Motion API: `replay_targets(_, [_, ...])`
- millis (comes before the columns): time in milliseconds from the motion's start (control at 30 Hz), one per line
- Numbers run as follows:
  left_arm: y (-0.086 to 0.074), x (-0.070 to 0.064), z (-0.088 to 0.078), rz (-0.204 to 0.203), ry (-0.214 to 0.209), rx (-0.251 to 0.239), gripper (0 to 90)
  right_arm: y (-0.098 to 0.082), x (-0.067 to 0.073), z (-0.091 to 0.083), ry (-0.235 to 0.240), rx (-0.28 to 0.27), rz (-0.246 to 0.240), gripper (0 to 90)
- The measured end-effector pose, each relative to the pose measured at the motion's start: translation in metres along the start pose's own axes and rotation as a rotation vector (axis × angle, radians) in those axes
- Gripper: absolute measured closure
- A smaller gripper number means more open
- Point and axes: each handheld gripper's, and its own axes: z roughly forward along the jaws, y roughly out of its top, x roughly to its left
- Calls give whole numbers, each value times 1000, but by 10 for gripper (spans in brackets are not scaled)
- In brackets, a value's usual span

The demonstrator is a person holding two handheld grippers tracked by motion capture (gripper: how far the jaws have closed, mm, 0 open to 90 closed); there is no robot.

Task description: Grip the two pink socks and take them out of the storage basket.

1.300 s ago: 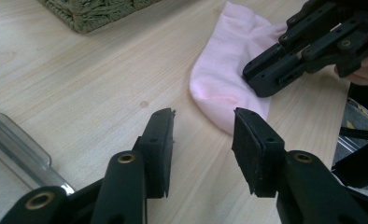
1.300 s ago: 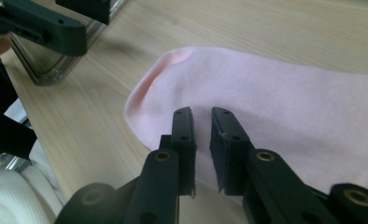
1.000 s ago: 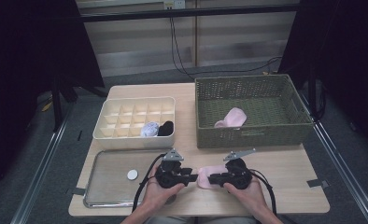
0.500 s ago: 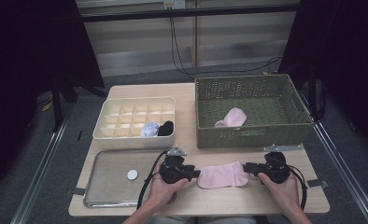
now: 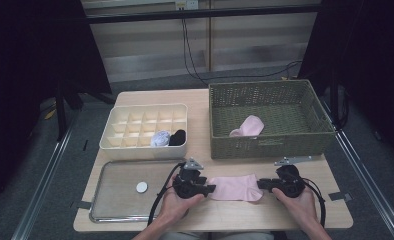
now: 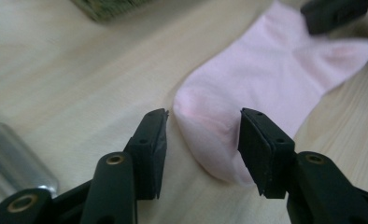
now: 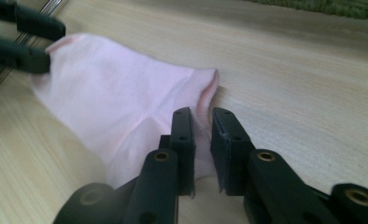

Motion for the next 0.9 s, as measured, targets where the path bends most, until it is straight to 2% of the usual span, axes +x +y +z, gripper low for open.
replay_targets(67, [-1, 4, -1, -2, 8, 21, 561, -1, -1, 0, 0, 8, 4, 860])
replay_targets(100, [-3, 6, -2, 7, 21, 27, 597, -1, -1, 0, 1, 12, 1, 882])
replay_targets(167, [-4, 7, -3, 12, 11, 33, 653, -1, -2, 0, 3, 14, 1, 896])
replay_targets(200, [-4, 8, -4, 23, 20, 32, 697, -1, -2, 0, 4, 13, 1, 899])
replay_targets(267, [-4, 8, -3, 40, 5, 40, 756, -1, -1, 0, 4, 14, -1, 900])
replay_targets(300, [-5, 8, -2, 58, 12, 44, 790, -1, 0, 0, 6, 19, -2, 900])
replay_targets(400, [-6, 10, 0, 63, -18, 54, 883, -2, 1, -1, 7, 27, -10, 900])
replay_targets(533, [-7, 12, -1, 53, -39, 64, 895, -3, 1, -3, 7, 15, -9, 899])
replay_targets(567, [-7, 12, -1, 49, -37, 62, 894, -4, 0, -4, 20, -6, 1, 871])
replay_targets(633, [-7, 12, -1, 51, -44, 63, 894, -3, 1, -4, 50, -20, -14, 795])
replay_targets(700, [-8, 12, -1, 38, -48, 61, 894, -4, 2, -2, 50, -9, -15, 737])
replay_targets(733, [-8, 12, -1, 34, -50, 60, 894, -4, 3, -2, 45, -8, -19, 735])
replay_targets(800, [-8, 11, -2, 39, -43, 69, 893, -3, 6, 0, 32, 5, -41, 768])
replay_targets(900, [-9, 13, -5, 38, -41, 71, 894, -4, 8, 1, 27, 28, -45, 883])
